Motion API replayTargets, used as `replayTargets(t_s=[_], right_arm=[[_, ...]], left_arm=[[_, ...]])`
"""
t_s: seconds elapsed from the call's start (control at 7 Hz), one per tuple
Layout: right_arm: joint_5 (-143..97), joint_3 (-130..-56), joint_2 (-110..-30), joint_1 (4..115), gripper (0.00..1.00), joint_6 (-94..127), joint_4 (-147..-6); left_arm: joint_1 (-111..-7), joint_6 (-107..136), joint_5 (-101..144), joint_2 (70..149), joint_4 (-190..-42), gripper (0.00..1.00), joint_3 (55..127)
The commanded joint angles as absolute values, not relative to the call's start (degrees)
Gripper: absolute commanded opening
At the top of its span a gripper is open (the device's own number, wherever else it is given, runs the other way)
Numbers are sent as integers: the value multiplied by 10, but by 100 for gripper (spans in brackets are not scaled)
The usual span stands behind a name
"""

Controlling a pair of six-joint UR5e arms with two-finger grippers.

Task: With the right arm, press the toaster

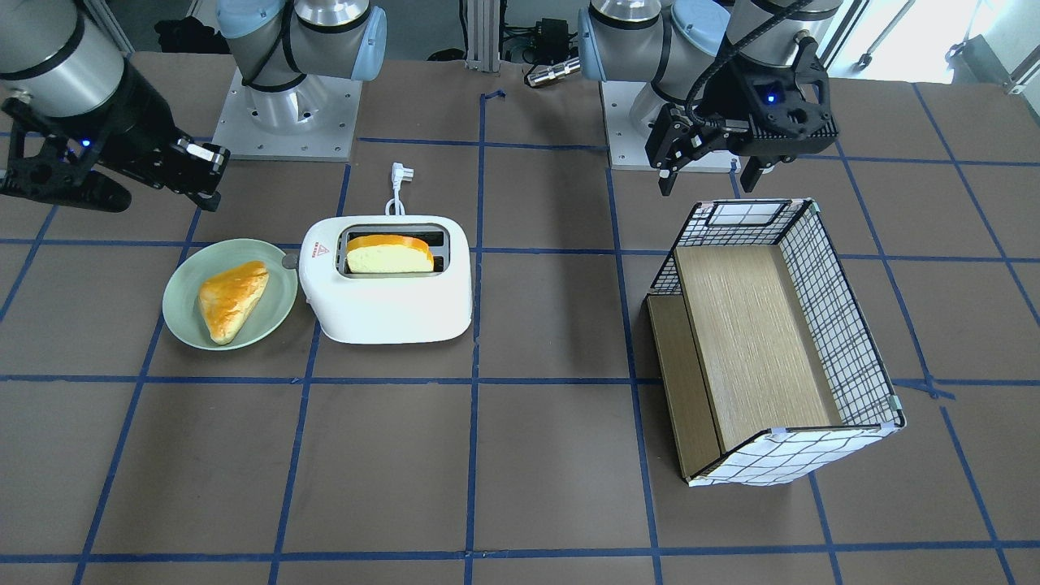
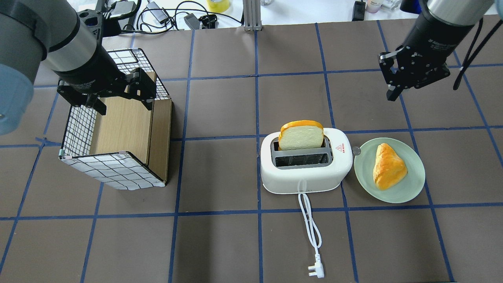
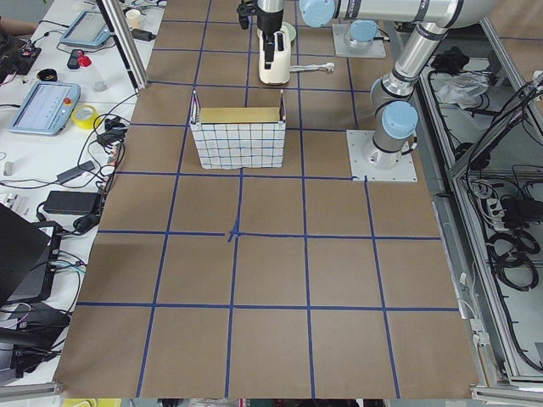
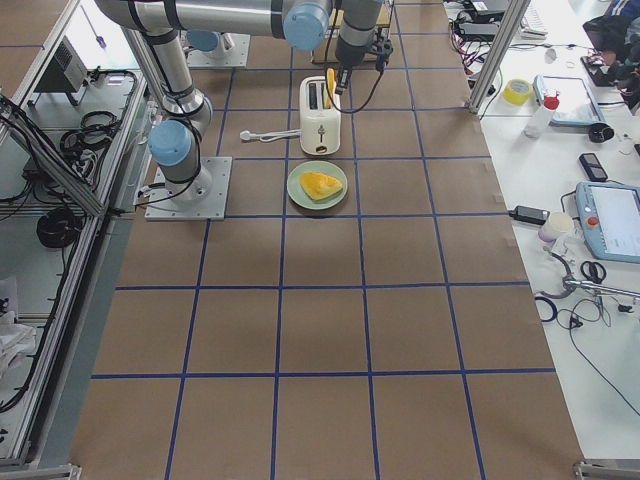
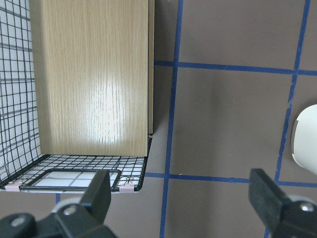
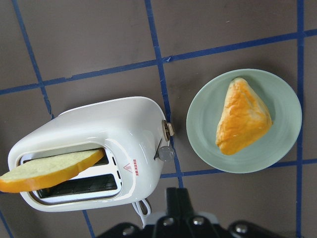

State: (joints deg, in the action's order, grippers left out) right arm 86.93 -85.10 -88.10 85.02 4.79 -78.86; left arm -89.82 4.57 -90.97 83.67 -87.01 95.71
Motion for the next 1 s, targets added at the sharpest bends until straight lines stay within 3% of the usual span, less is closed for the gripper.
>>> replayTargets(t_s=[0.0,0.29,0.43,0.57,0.86], right_arm=[[923,-836,-882,935,0,153,-800],[949,-838,-879,954,0,164,-843],[945,-843,-879,954,22,163,-885],[912,-848,-878,954,87,161,-925],[903,-851,-875,954,99,150,-969]], left_arm=[[-898,46,-910,837,-870,100,957],[-898,46,-910,837,-870,100,957],[-898,46,-910,837,-870,100,957],[-898,46,-910,837,-870,100,957],[-898,46,-910,837,-870,100,957]])
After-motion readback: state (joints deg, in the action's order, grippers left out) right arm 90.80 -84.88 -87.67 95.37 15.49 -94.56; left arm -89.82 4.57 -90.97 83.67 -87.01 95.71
